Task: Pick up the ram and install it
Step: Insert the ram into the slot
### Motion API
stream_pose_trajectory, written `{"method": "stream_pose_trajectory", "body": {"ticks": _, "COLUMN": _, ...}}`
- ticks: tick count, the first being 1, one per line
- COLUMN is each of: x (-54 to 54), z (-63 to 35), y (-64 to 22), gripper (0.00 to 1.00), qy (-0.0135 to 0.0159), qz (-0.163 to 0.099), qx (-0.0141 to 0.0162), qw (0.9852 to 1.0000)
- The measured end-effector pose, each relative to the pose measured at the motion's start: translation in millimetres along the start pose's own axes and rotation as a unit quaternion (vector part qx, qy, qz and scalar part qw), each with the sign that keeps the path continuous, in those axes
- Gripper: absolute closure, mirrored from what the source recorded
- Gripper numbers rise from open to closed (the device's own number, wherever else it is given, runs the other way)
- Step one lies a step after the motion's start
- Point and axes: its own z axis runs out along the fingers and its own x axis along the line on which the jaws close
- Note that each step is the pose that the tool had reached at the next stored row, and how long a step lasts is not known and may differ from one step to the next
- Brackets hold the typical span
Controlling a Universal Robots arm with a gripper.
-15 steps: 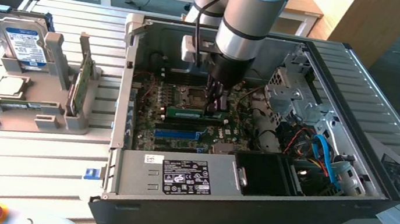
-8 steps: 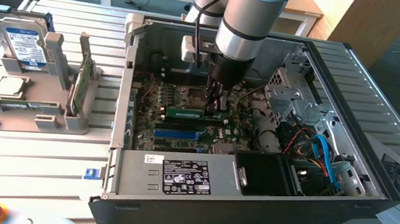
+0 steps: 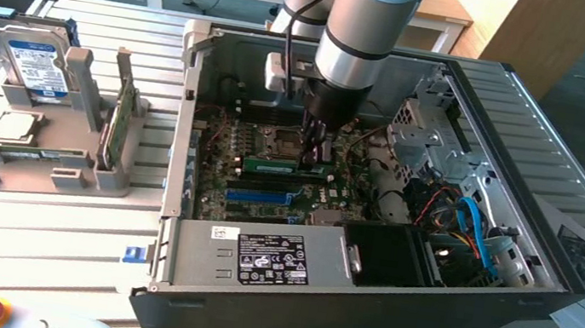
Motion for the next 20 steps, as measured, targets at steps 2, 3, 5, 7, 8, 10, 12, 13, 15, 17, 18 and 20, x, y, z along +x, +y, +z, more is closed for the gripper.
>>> {"method": "stream_pose_trajectory", "body": {"ticks": 2, "x": 0.0, "z": 0.4, "y": 0.0, "gripper": 0.88, "qy": 0.0, "qz": 0.0, "qx": 0.0, "qw": 1.0}}
{"method": "stream_pose_trajectory", "body": {"ticks": 3, "x": 0.0, "z": 0.6, "y": 0.0, "gripper": 0.88, "qy": 0.0, "qz": 0.0, "qx": 0.0, "qw": 1.0}}
{"method": "stream_pose_trajectory", "body": {"ticks": 5, "x": -0.1, "z": 1.0, "y": -0.1, "gripper": 0.88, "qy": 0.0, "qz": 0.0, "qx": 0.0, "qw": 1.0}}
{"method": "stream_pose_trajectory", "body": {"ticks": 7, "x": -0.1, "z": 1.1, "y": -0.1, "gripper": 0.88, "qy": 0.0001, "qz": 0.0, "qx": 0.0, "qw": 1.0}}
{"method": "stream_pose_trajectory", "body": {"ticks": 8, "x": -0.1, "z": 1.1, "y": -0.1, "gripper": 0.88, "qy": 0.0, "qz": 0.0, "qx": 0.0, "qw": 1.0}}
{"method": "stream_pose_trajectory", "body": {"ticks": 10, "x": -0.4, "z": 1.3, "y": -0.1, "gripper": 0.88, "qy": -0.0001, "qz": 0.0, "qx": 0.0, "qw": 1.0}}
{"method": "stream_pose_trajectory", "body": {"ticks": 12, "x": -0.9, "z": 1.2, "y": 0.0, "gripper": 0.88, "qy": 0.0, "qz": 0.0, "qx": 0.0, "qw": 1.0}}
{"method": "stream_pose_trajectory", "body": {"ticks": 13, "x": -1.1, "z": 1.2, "y": 0.0, "gripper": 0.88, "qy": 0.0, "qz": 0.0, "qx": 0.0, "qw": 1.0}}
{"method": "stream_pose_trajectory", "body": {"ticks": 15, "x": -1.4, "z": 1.2, "y": 0.0, "gripper": 0.88, "qy": 0.0, "qz": 0.0, "qx": 0.0, "qw": 1.0}}
{"method": "stream_pose_trajectory", "body": {"ticks": 17, "x": -1.6, "z": 1.2, "y": 0.0, "gripper": 0.88, "qy": 0.0, "qz": 0.0, "qx": 0.0, "qw": 1.0}}
{"method": "stream_pose_trajectory", "body": {"ticks": 18, "x": -1.6, "z": 1.2, "y": 0.0, "gripper": 0.88, "qy": 0.0, "qz": 0.0, "qx": 0.0, "qw": 1.0}}
{"method": "stream_pose_trajectory", "body": {"ticks": 20, "x": -1.6, "z": 1.3, "y": 0.0, "gripper": 0.88, "qy": 0.0001, "qz": 0.0, "qx": -0.0001, "qw": 1.0}}
